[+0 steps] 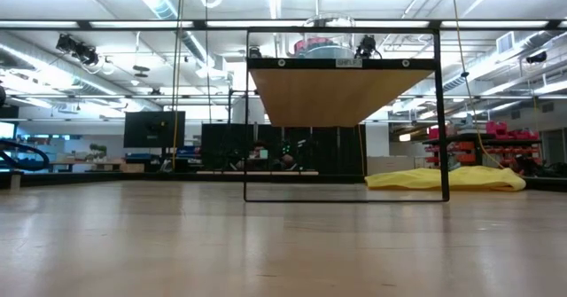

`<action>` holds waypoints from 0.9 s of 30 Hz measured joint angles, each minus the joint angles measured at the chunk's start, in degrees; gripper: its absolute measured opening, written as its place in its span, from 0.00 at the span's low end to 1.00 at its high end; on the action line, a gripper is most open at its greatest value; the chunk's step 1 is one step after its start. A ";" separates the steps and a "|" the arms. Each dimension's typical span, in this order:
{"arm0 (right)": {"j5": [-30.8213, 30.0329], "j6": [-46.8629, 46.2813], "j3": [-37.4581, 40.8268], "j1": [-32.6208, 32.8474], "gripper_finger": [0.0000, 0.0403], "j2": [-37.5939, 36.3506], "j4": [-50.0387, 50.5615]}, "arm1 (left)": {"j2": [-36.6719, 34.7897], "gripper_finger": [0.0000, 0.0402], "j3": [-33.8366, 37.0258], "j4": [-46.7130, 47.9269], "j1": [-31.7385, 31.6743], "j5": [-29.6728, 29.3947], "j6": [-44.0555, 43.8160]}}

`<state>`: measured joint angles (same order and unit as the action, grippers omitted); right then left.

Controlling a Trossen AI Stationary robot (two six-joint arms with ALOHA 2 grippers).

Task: Stack small to large cups/mugs on shelf
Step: Return to Home Position

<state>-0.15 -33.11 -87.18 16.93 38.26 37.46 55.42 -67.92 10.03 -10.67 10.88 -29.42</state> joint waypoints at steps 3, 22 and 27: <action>0.53 0.63 1.73 0.00 0.04 -1.79 -1.85 | -5.21 0.06 0.00 1.81 0.06 0.92 0.18; 1.73 0.82 34.34 0.00 0.04 -31.20 -29.79 | -25.72 0.09 1.04 8.67 0.02 -1.50 6.41; 0.07 0.78 38.42 -0.02 0.04 -37.03 -30.15 | -32.69 0.07 9.15 5.80 0.02 -3.06 4.34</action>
<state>-0.08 -32.33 -48.76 16.91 1.23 7.31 22.73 -58.77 15.83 -10.66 7.82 -25.08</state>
